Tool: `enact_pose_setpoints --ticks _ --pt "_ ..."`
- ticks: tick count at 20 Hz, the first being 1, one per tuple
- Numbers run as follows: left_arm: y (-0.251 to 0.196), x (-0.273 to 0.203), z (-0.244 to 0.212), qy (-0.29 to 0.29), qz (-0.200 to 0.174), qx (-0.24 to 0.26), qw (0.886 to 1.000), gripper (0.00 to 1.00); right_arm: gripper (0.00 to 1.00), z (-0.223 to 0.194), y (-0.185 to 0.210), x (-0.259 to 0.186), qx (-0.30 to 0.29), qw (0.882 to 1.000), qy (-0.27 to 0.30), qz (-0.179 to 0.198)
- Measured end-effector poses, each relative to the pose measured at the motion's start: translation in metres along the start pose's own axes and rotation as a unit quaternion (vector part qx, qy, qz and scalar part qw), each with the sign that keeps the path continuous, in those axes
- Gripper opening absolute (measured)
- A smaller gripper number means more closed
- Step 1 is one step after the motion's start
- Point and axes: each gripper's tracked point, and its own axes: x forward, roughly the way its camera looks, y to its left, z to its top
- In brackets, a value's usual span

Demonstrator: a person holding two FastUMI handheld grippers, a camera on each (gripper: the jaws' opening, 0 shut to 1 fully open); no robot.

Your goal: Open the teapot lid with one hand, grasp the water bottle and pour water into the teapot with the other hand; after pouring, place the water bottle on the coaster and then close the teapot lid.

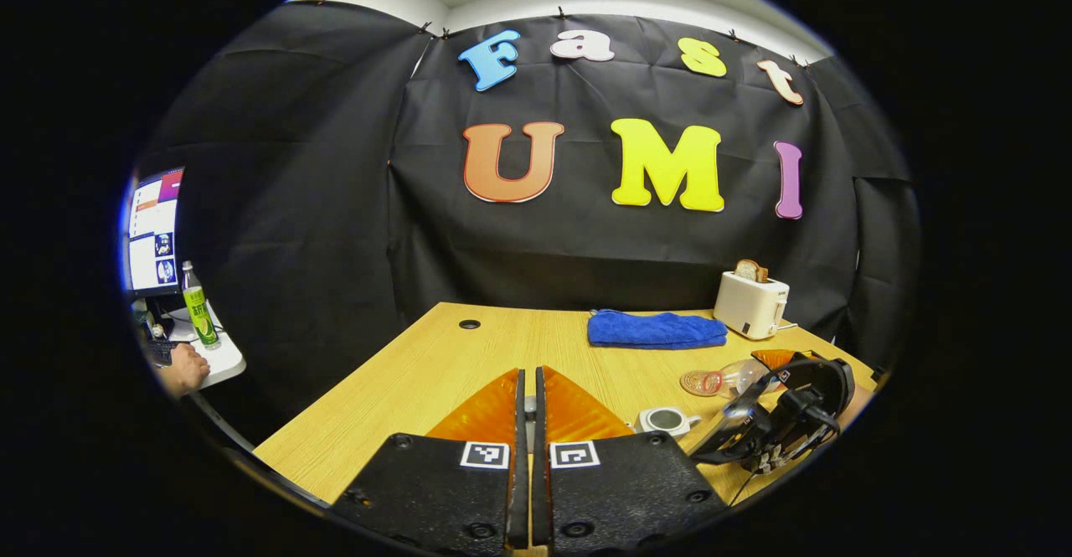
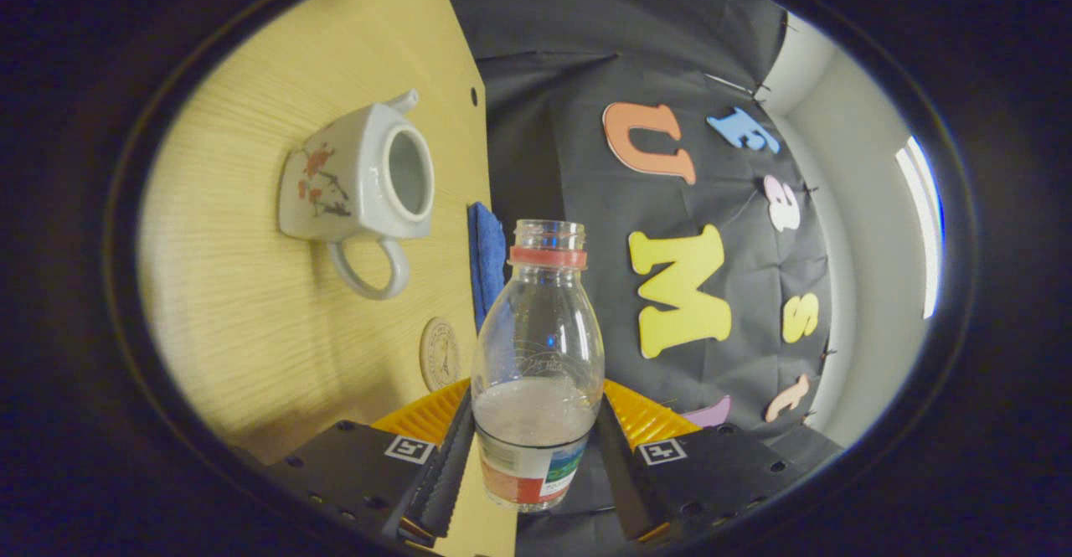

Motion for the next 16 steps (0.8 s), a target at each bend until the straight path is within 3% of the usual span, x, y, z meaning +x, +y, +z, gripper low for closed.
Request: enact_pose_setpoints --ticks 8,16 --pt "-0.005 0.001 -0.004 0.005 0.002 0.025 1.0 0.04 0.74 0.008 -0.009 0.003 -0.116 0.993 -0.026 -0.026" --pt "-0.006 0.001 -0.005 0.008 0.004 0.036 0.999 0.04 0.74 0.013 -0.023 0.01 -0.181 0.981 -0.037 -0.056"
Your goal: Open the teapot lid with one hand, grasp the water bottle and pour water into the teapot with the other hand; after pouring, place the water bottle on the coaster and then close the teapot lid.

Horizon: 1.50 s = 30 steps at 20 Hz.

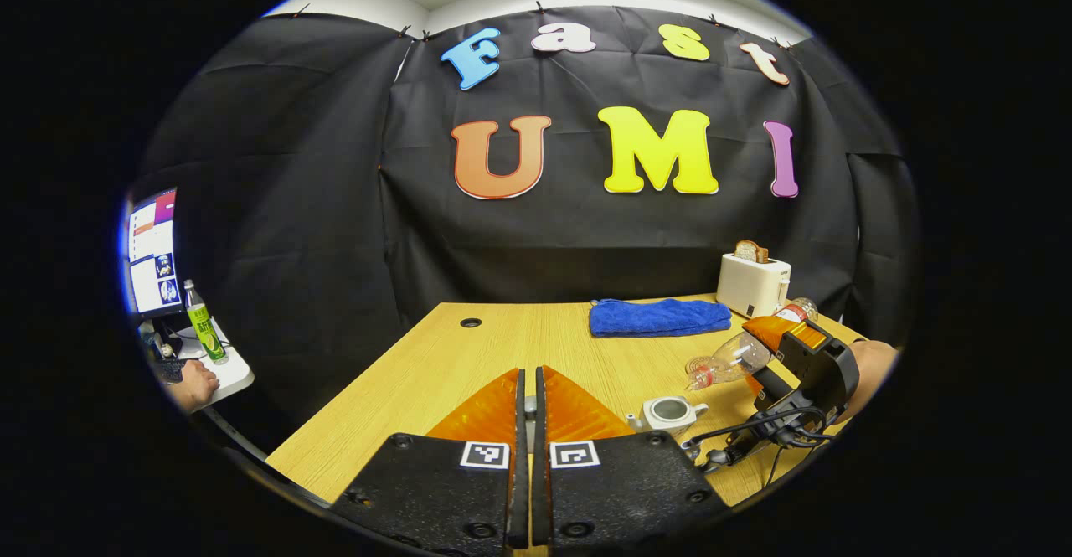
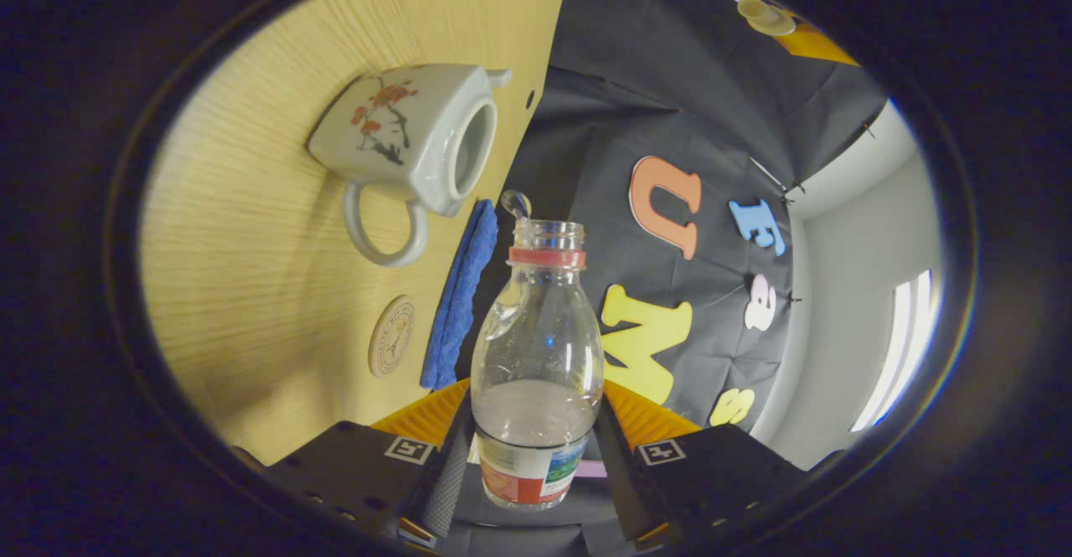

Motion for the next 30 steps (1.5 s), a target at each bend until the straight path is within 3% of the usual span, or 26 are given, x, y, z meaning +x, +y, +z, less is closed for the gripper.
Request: enact_pose_setpoints --ticks 11,23,30 --pt "-0.005 -0.002 0.002 -0.002 -0.007 0.001 1.0 0.04 0.74 0.001 -0.023 0.004 -0.07 0.996 -0.013 -0.05" --pt "-0.013 -0.005 0.004 -0.004 -0.019 -0.004 1.0 0.04 0.74 0.018 -0.058 -0.007 -0.143 0.983 -0.038 -0.108" --pt "-0.017 -0.006 0.005 -0.004 -0.023 0.002 1.0 0.04 0.73 0.021 -0.063 -0.011 -0.178 0.977 -0.04 -0.113"
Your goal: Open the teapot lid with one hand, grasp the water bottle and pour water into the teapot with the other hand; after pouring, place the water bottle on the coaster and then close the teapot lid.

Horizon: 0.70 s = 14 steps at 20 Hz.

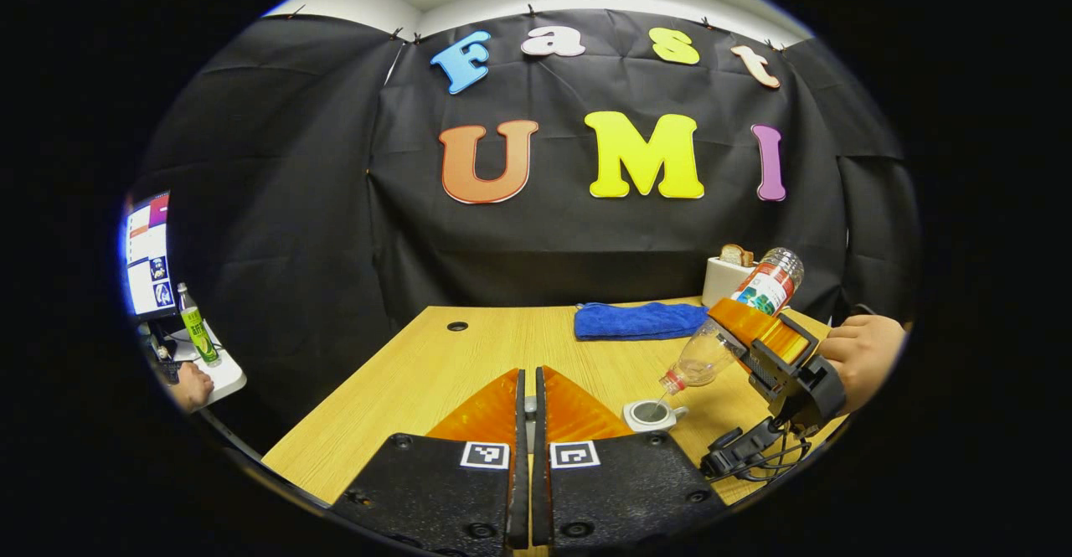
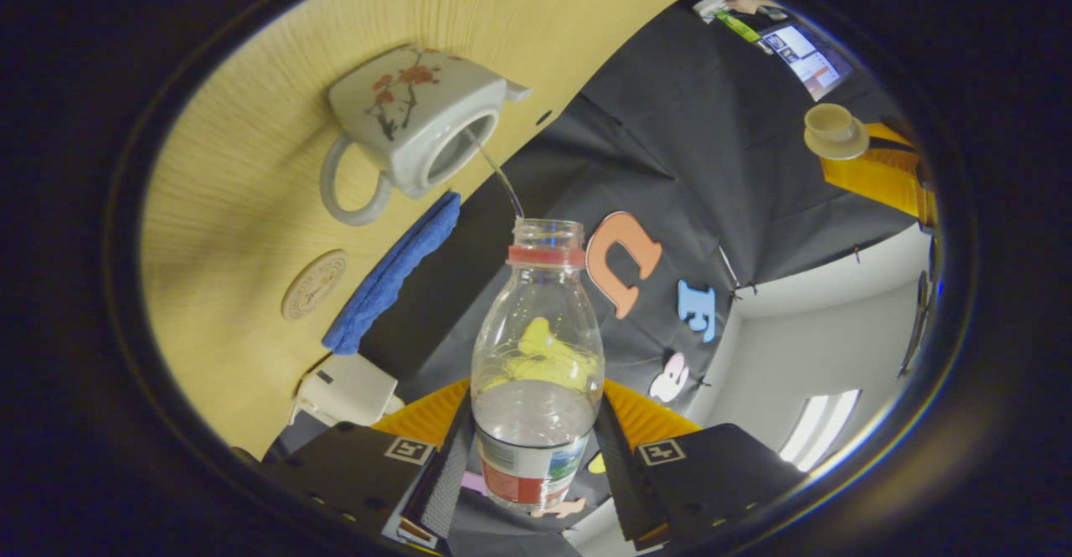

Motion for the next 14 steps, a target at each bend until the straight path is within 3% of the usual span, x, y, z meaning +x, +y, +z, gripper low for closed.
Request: enact_pose_setpoints --ticks 3,14 --pt "-0.0019 0.0009 -0.0008 0.001 0.0 0.006 1.0 0.04 0.73 0.0018 -0.0058 0.0006 -0.036 0.999 -0.005 -0.019" --pt "0.0005 0.003 -0.0062 0.011 0.003 0.013 1.0 0.04 0.74 0.0016 -0.0063 -0.0018 -0.037 0.999 -0.01 -0.017"
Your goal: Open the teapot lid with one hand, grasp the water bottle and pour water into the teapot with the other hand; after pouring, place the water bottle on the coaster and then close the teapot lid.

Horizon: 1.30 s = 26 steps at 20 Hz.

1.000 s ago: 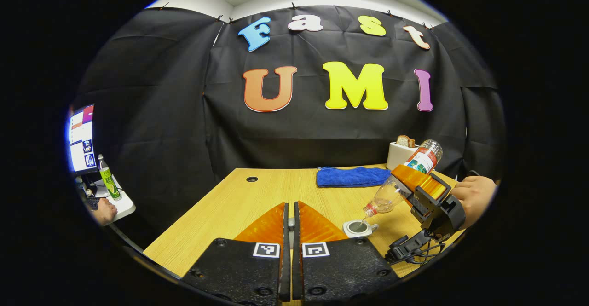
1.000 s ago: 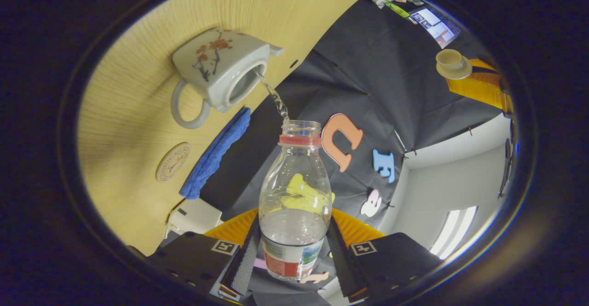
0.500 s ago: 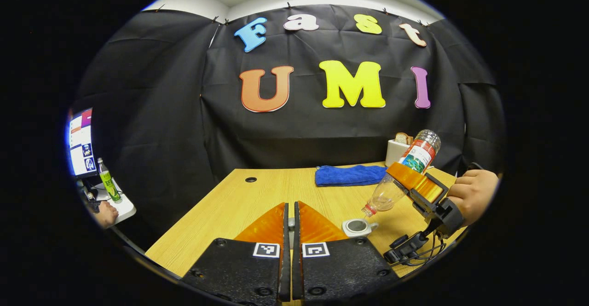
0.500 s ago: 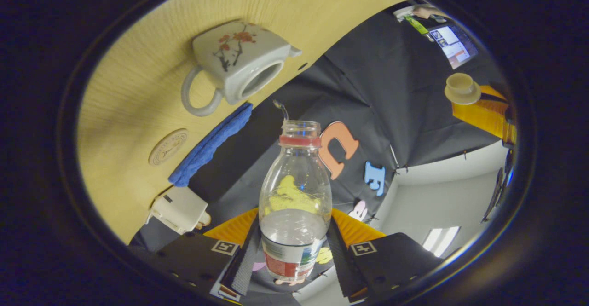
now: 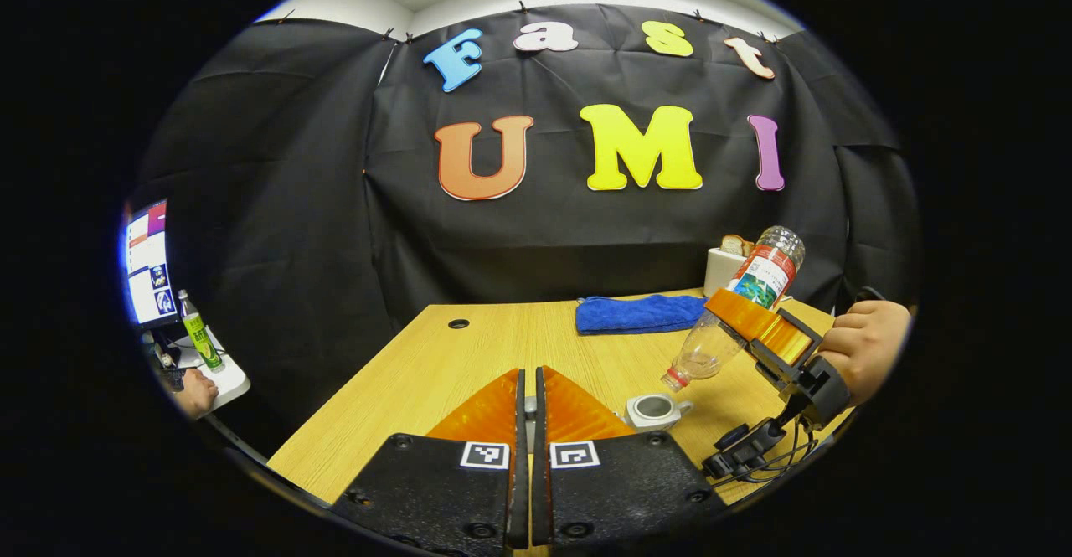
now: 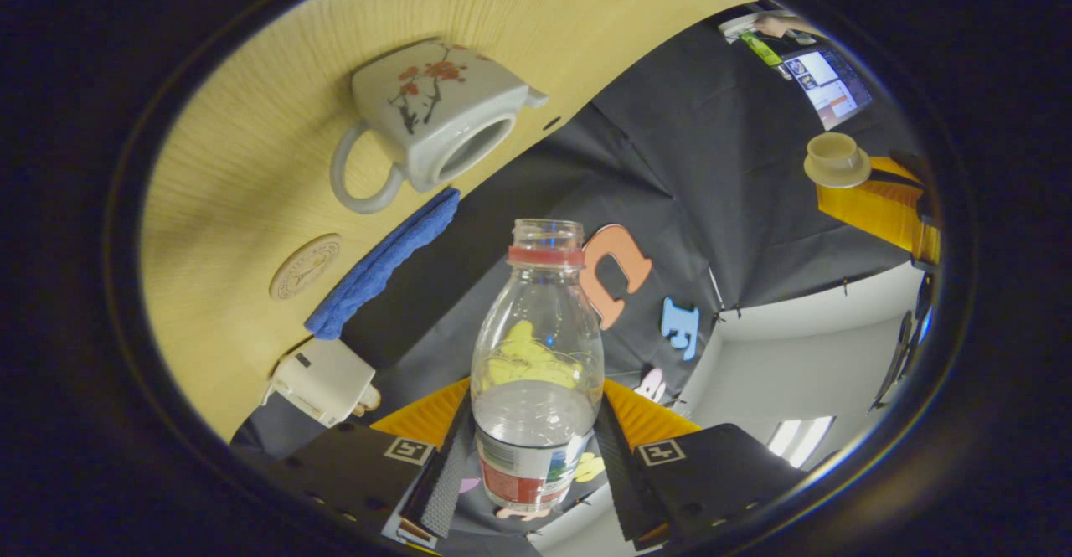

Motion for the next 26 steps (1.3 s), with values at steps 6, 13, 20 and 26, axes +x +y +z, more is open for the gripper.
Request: enact_pose_setpoints --ticks 6,13,20,26 --pt "-0.001 0.001 -0.002 0.003 -0.003 -0.002 1.0 0.04 0.73 -0.006 0.022 0.003 0.153 0.986 0.004 0.067" --pt "-0.003 -0.004 0.006 -0.011 -0.006 -0.015 1.0 0.04 0.73 -0.035 0.053 0.014 0.29 0.951 0.041 0.101" --pt "-0.009 -0.006 0.009 -0.015 -0.012 -0.012 1.0 0.04 0.73 -0.069 0.048 0.025 0.508 0.856 0.078 0.065" --pt "-0.017 -0.007 0.01 -0.015 -0.013 0.0 1.0 0.04 0.75 -0.078 0.062 0.047 0.67 0.727 0.118 0.098"
